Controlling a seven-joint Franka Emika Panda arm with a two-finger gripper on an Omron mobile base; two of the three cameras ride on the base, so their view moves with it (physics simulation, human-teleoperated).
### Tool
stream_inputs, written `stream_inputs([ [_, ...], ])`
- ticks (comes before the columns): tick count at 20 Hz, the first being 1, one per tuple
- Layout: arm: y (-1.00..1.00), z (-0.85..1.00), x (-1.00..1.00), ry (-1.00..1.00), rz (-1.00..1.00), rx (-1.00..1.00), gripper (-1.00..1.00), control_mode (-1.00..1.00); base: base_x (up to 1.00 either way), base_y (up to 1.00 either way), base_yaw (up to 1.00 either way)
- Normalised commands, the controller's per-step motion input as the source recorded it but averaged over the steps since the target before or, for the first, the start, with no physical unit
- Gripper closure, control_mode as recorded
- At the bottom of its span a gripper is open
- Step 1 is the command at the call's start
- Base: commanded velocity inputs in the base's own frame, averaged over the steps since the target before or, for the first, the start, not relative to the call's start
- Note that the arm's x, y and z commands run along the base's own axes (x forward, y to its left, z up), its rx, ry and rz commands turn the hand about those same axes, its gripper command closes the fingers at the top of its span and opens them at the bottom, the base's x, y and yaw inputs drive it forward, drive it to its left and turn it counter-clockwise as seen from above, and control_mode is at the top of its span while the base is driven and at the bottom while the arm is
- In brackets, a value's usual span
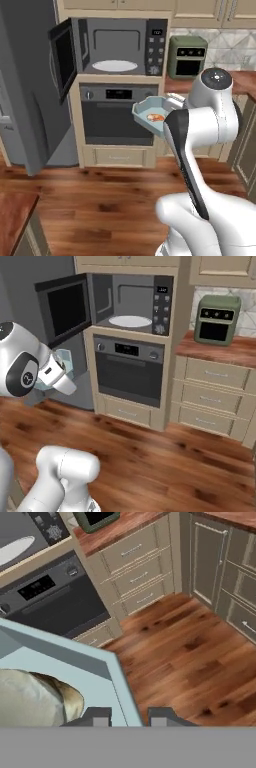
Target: Place the tupperware containing the shrimp and garlic meal in the microwave. Close the microwave door and press the start button to reheat the meal.
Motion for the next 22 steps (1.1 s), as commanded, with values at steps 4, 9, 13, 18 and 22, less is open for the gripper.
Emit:
stream_inputs([
  [4, 0.0, 0.0, 0.0, 0.0, 0.0, 0.0, 1.0, 1.0, 1.0, -0.17, 0.13],
  [9, 0.0, 0.0, 0.0, 0.0, 0.0, 0.0, 1.0, 1.0, 1.0, -0.01, 0.08],
  [13, 0.0, 0.0, 0.0, 0.0, 0.0, 0.0, 1.0, 1.0, 1.0, 0.0, 0.04],
  [18, 0.0, 0.0, 0.0, 0.0, 0.0, 0.0, 1.0, 1.0, 0.97, 0.01, 0.01],
  [22, 0.0, 0.0, 0.0, 0.0, 0.0, 0.0, 1.0, 1.0, 0.83, 0.14, 0.0],
])
